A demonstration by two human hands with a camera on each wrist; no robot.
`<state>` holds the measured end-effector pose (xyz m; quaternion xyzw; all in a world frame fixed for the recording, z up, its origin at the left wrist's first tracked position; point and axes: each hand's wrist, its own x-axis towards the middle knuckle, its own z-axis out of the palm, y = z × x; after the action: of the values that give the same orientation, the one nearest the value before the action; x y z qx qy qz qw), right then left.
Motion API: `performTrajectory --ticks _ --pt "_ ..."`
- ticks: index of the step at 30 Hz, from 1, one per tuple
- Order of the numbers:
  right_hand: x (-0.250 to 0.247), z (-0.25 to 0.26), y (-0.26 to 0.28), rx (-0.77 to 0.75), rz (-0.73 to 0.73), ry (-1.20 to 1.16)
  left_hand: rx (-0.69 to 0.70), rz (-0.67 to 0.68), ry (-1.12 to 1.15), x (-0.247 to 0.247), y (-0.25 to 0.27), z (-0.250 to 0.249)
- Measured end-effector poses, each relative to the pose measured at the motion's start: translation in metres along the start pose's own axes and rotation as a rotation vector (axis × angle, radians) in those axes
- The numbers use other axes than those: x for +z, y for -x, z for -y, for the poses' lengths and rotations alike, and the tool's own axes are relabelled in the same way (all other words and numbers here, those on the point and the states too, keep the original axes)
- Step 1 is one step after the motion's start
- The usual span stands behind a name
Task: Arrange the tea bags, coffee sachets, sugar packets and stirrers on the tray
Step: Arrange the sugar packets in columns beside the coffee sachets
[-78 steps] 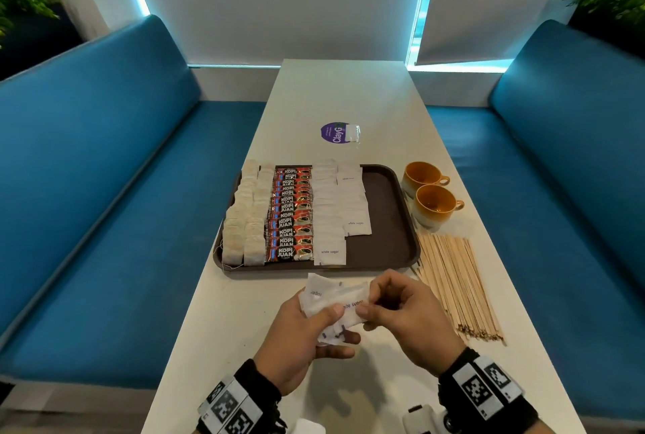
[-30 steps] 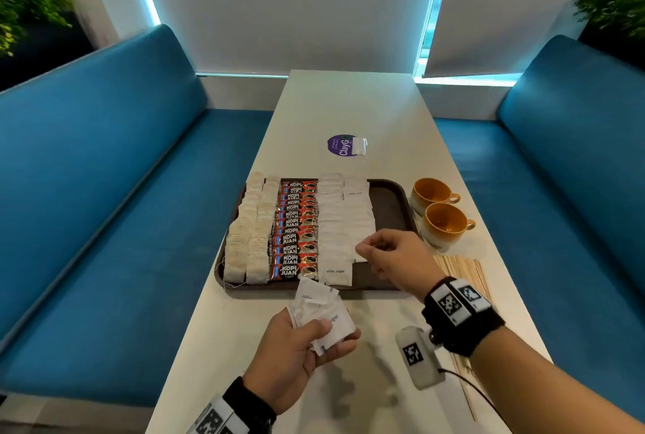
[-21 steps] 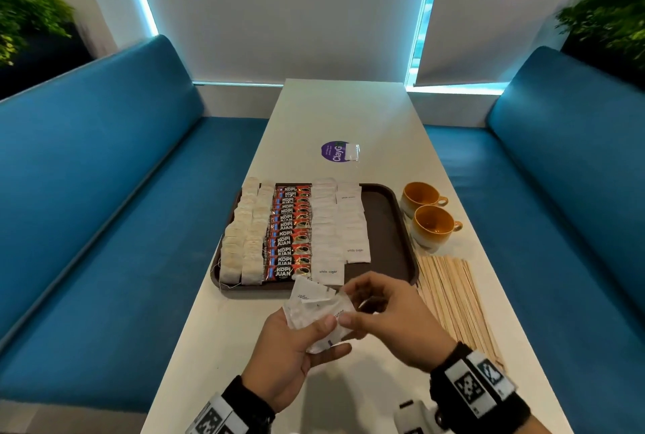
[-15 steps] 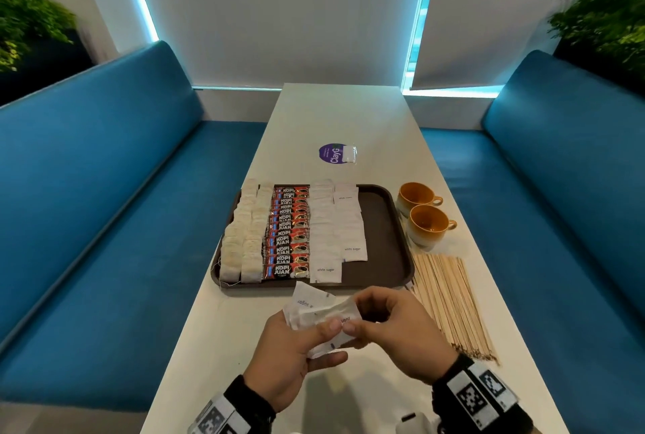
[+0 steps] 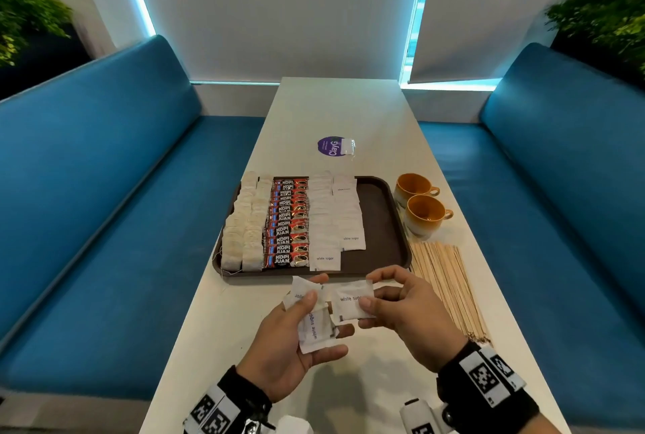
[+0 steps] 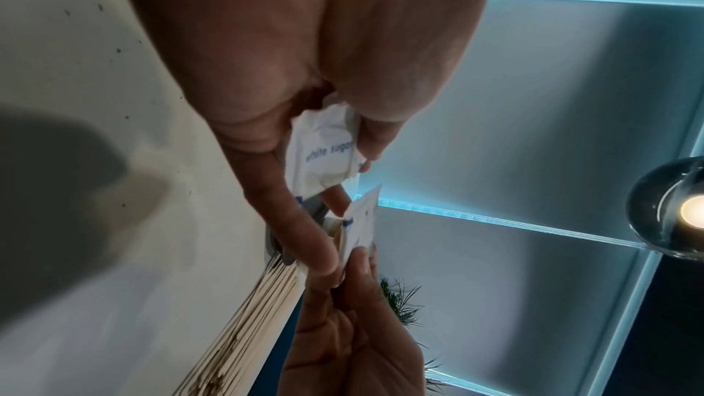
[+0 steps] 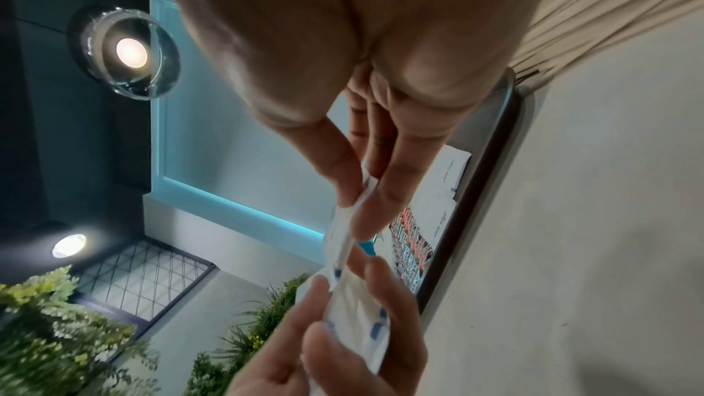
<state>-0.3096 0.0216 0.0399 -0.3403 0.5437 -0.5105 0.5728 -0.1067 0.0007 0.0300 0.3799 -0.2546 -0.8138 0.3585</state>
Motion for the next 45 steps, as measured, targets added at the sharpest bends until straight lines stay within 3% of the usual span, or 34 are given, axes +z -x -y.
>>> performTrajectory --ticks 5,9,15,22,30,40,45 --pt "0.002 -0.001 0.004 -0.045 0.015 0.061 0.02 0.003 -0.138 -0.001 -0.002 0.003" --pt "0.003 -0.004 0.001 -0.067 0.016 0.189 0.062 -0.085 -0.255 -0.001 -0.005 0.007" --pt "0.0 -0.002 -0.013 -0.024 -0.001 0.269 0.086 -0.12 -0.18 -0.005 -0.015 0.006" --pt "-0.019 0.017 -0.083 0.002 -0.149 0.207 0.031 -0.051 0.05 -0.013 -0.02 -0.004" --pt "-0.026 0.0 -0.161 0.093 -0.204 0.508 -0.017 -0.092 0.067 -0.02 -0.023 -0.003" --pt "-0.014 -0.01 -0.182 0.082 -0.242 0.807 -0.029 -0.112 0.082 -0.026 -0.024 -0.009" --pt "-0.015 -0.011 -0.185 0.095 -0.216 0.843 -0.008 -0.079 0.096 -0.027 -0.024 -0.008"
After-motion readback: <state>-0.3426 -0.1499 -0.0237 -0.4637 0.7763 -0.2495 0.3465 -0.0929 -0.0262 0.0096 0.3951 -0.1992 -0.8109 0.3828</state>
